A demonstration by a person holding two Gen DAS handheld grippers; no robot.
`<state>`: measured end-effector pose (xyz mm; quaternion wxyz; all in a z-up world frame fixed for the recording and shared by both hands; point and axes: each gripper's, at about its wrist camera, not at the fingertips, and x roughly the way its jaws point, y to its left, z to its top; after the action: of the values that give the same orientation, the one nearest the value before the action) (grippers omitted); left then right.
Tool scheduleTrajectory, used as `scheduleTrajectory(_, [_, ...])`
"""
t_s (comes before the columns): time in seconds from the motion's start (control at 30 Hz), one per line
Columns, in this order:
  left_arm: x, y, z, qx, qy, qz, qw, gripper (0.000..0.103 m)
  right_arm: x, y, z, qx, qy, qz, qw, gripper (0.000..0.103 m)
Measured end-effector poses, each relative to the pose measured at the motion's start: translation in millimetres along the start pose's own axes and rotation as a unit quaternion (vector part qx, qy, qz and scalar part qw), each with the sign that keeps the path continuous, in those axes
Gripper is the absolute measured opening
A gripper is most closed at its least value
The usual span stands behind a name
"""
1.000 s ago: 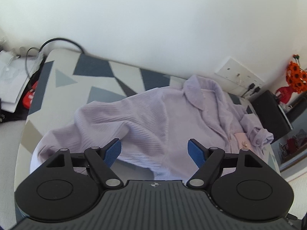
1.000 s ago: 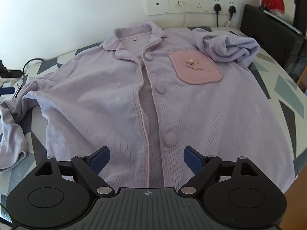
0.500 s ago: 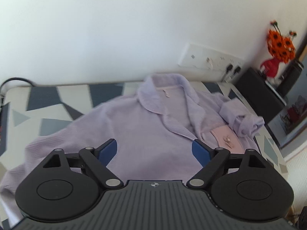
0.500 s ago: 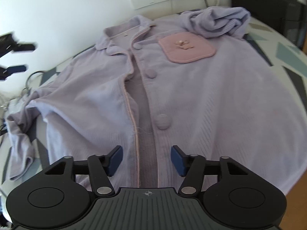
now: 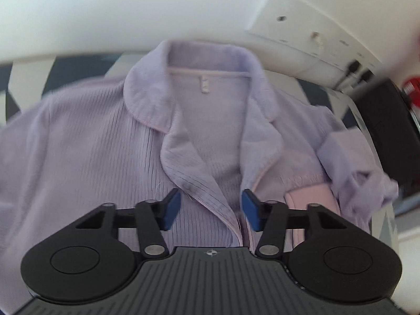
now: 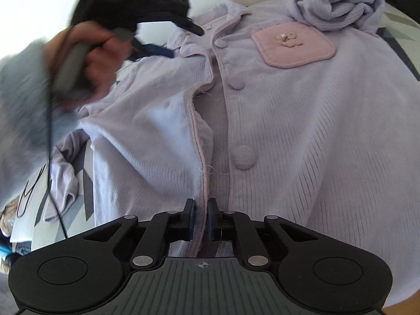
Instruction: Fold clothes
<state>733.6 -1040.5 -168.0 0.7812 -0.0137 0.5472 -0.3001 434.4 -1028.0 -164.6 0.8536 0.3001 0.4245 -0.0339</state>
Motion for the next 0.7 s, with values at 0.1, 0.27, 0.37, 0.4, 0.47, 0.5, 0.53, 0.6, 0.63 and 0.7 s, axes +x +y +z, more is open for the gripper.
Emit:
scheduleTrajectory(0.1, [8, 8, -1, -0.034, 0.005, -0.01, 0.9994, 0.045, 2, -4, -2, 0.0, 0.003, 0.009, 1.0, 0.009])
scheduleTrajectory(0.27, [4, 12, -2, -0.054, -0.023, -0.039, 0.9975, 0.01, 1, -12, -3, 0.011, 0.001, 0.024, 1.0, 0.009])
scheduleTrajectory(0.37, [-11, 22, -9, -0.091, -0.057, -0.061, 0.9924, 0.01, 2, -12, -3, 0.009, 0.0, 0.028, 1.0, 0.009])
scheduleTrajectory(0.4, [-18, 23, -11, -0.095, -0.068, -0.062, 0.9912, 0.01, 1, -12, -3, 0.006, -0.003, 0.028, 1.0, 0.009])
scheduleTrajectory(0.47, [-32, 24, -10, -0.091, -0.091, -0.063, 0.9897, 0.009, -5, -11, -3, 0.0, -0.016, 0.032, 0.999, 0.008])
scheduleTrajectory(0.5, [-37, 23, -8, -0.086, -0.101, -0.063, 0.9891, 0.009, -9, -11, -3, 0.001, -0.024, 0.035, 0.999, 0.007])
scheduleTrajectory(0.53, [-41, 20, -4, -0.085, -0.107, -0.066, 0.9884, 0.009, -14, -11, -3, 0.003, -0.033, 0.039, 0.999, 0.007])
scheduleTrajectory(0.6, [-44, 15, 4, -0.087, -0.114, -0.077, 0.9867, 0.009, -24, -12, -2, 0.014, -0.053, 0.044, 0.998, 0.007])
scheduleTrajectory(0.63, [-46, 12, 8, -0.087, -0.116, -0.084, 0.9858, 0.009, -29, -12, -1, 0.021, -0.062, 0.044, 0.997, 0.006])
scheduleTrajectory(0.7, [-42, -1, 11, -0.073, -0.119, -0.085, 0.9866, 0.009, -39, -15, 0, 0.035, -0.078, 0.038, 0.996, 0.006])
